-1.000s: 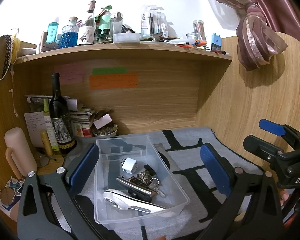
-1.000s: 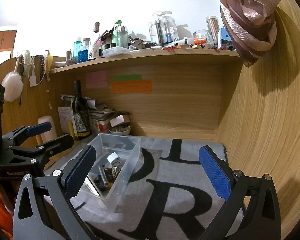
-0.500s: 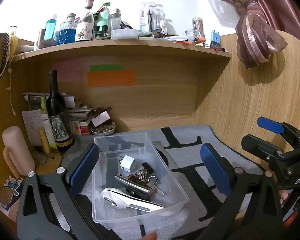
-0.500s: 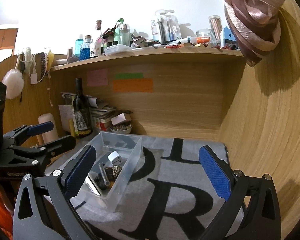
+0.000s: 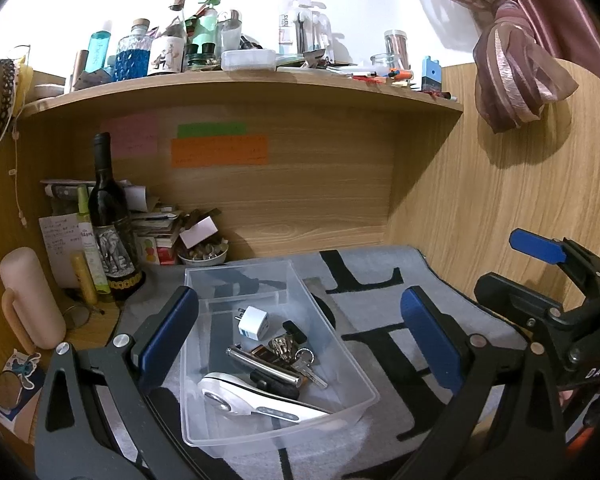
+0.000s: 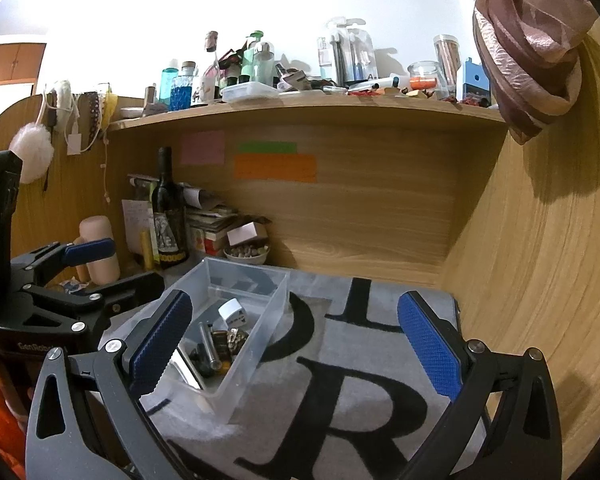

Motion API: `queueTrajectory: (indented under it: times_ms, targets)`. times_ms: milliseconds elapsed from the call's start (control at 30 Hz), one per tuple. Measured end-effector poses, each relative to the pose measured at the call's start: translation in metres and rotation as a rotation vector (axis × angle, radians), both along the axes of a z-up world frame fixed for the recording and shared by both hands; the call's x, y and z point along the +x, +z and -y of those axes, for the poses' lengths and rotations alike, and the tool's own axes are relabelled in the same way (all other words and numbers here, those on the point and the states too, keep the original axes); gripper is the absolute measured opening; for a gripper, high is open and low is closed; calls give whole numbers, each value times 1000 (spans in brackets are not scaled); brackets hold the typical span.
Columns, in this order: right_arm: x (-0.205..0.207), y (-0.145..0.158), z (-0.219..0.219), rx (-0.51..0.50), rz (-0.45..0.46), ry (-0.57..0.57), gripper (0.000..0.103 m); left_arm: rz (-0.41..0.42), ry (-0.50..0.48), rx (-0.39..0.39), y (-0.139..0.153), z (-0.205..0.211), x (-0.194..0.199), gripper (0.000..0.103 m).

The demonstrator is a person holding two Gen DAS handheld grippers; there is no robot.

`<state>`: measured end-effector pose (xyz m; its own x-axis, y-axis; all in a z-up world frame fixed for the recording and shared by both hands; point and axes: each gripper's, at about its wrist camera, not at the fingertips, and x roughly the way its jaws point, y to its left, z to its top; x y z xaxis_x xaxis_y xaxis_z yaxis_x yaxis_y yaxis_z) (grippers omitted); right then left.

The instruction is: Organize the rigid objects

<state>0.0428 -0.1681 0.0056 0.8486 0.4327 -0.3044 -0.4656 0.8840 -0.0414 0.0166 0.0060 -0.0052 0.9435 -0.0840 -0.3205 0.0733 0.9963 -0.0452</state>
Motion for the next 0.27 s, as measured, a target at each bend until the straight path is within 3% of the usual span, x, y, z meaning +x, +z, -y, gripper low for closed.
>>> queueTrajectory:
  times_ms: [267]
  targets:
    - [7,-3,3,1,-17,-3,103,-2,2,2,-1,-1,2,103]
